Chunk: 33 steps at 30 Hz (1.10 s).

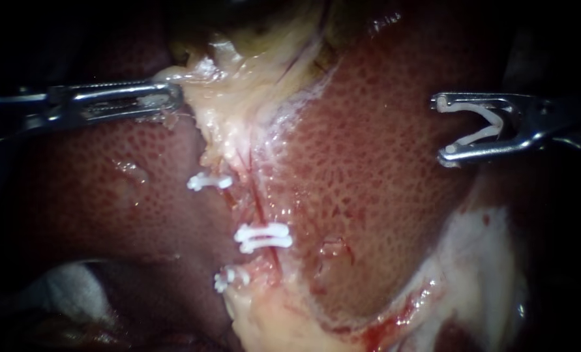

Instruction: Clipping third clip right tube

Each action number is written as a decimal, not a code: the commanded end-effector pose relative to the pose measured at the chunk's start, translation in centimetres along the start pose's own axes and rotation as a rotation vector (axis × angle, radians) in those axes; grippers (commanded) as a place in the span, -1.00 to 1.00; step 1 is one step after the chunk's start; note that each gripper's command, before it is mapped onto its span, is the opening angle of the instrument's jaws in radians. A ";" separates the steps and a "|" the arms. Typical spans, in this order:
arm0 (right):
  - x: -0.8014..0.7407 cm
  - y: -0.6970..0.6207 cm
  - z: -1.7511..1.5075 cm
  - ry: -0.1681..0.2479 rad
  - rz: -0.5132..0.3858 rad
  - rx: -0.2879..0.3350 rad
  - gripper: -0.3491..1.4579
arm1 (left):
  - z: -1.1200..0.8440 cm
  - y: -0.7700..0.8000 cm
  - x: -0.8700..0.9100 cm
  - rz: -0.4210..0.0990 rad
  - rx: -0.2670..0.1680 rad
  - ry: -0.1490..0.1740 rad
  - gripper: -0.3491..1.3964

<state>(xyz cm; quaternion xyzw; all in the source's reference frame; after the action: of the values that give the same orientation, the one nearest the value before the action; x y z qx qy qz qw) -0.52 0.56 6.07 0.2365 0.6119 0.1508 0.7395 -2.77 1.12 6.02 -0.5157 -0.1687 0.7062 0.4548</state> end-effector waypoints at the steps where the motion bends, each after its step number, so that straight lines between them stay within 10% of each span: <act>1: -0.01 -0.01 0.02 -0.001 -0.001 0.000 -0.06 | 0.00 0.00 0.00 0.001 0.001 0.001 -1.00; 33: -1.31 0.04 2.16 -0.037 0.089 0.017 -0.06 | 0.02 0.07 -0.02 0.001 0.007 0.003 -1.00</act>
<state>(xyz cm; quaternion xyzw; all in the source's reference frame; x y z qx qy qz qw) 1.36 -0.44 7.50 0.2744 0.5877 0.1753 0.7407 -2.82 1.06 5.99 -0.5154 -0.1652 0.7062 0.4565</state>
